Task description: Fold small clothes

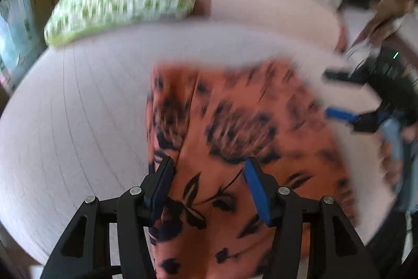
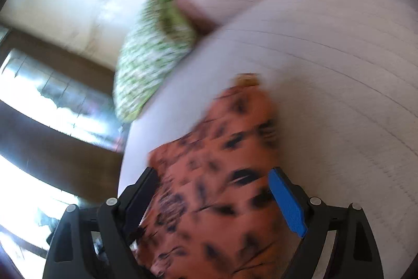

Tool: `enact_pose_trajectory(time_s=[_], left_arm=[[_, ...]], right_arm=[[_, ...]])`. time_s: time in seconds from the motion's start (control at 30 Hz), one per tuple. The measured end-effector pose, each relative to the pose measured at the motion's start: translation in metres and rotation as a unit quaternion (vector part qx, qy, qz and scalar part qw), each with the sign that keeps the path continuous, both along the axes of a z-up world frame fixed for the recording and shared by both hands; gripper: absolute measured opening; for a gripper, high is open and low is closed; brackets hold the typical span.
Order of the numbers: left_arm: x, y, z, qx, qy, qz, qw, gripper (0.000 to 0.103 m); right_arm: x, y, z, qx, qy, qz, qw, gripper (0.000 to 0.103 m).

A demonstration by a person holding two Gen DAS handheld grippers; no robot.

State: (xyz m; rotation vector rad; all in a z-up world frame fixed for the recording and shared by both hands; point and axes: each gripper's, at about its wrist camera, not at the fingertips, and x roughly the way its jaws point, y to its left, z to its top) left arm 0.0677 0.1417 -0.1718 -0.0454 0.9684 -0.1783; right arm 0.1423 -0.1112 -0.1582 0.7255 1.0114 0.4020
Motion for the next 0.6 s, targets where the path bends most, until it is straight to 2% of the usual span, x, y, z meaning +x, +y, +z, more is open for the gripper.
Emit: enact_pose_trajectory(time_s=[0.07, 0.13, 0.17, 0.2, 0.23, 0.3, 0.33, 0.37, 0.4, 0.43, 0.47, 0.5, 0.53, 0.6], left_arm=[[-0.001, 0.0, -0.007, 0.016, -0.013, 0.006, 0.9998, 0.061], [0.0, 0.002, -0.005, 0.012, -0.008, 0.007, 0.9999, 0.061], [0.001, 0.004, -0.006, 0.009, -0.006, 0.006, 0.9999, 0.061], [0.001, 0.006, -0.008, 0.008, -0.005, 0.006, 0.9999, 0.061], [0.001, 0.008, -0.009, 0.006, -0.006, 0.006, 0.9999, 0.061], [0.0, 0.009, -0.011, 0.002, -0.008, 0.007, 0.9999, 0.061], [0.0, 0.008, -0.012, 0.002, -0.009, 0.007, 0.9999, 0.061], [-0.001, 0.007, -0.013, 0.007, -0.009, 0.007, 0.9999, 0.061], [-0.001, 0.008, -0.013, 0.009, -0.01, 0.008, 0.9999, 0.061], [-0.001, 0.007, -0.012, 0.009, -0.009, 0.008, 0.9999, 0.061], [0.0, 0.008, -0.012, 0.005, -0.007, 0.008, 0.9999, 0.061], [0.0, 0.009, -0.013, 0.001, -0.006, 0.008, 1.0, 0.061], [0.0, 0.009, -0.013, 0.0, -0.007, 0.007, 1.0, 0.061], [0.002, 0.009, -0.012, 0.004, -0.008, 0.008, 0.9999, 0.061]], right_arm=[[0.013, -0.006, -0.024, 0.013, 0.038, -0.008, 0.999, 0.088], [0.026, 0.003, -0.043, 0.043, 0.06, 0.022, 0.997, 0.061], [0.03, 0.01, -0.043, 0.046, 0.057, 0.041, 0.997, 0.052], [0.03, 0.013, -0.039, 0.025, 0.049, 0.04, 0.998, 0.044], [0.029, 0.016, -0.035, 0.024, 0.038, 0.04, 0.998, 0.037], [0.022, 0.019, -0.022, 0.01, 0.005, 0.033, 0.999, 0.033], [0.019, 0.019, -0.025, -0.008, 0.002, 0.032, 0.999, 0.033], [0.022, 0.023, -0.035, -0.031, 0.018, 0.033, 0.999, 0.033], [0.024, 0.023, -0.046, -0.034, 0.035, 0.035, 0.998, 0.035], [0.024, 0.017, -0.048, -0.008, 0.04, 0.025, 0.999, 0.04], [0.022, 0.013, -0.043, 0.004, 0.044, 0.016, 0.999, 0.048], [0.017, 0.01, -0.034, 0.009, 0.037, 0.005, 0.999, 0.067], [0.009, 0.01, -0.022, 0.017, 0.016, 0.005, 1.0, 0.072], [-0.009, 0.01, -0.003, 0.014, -0.02, 0.008, 1.0, 0.077]])
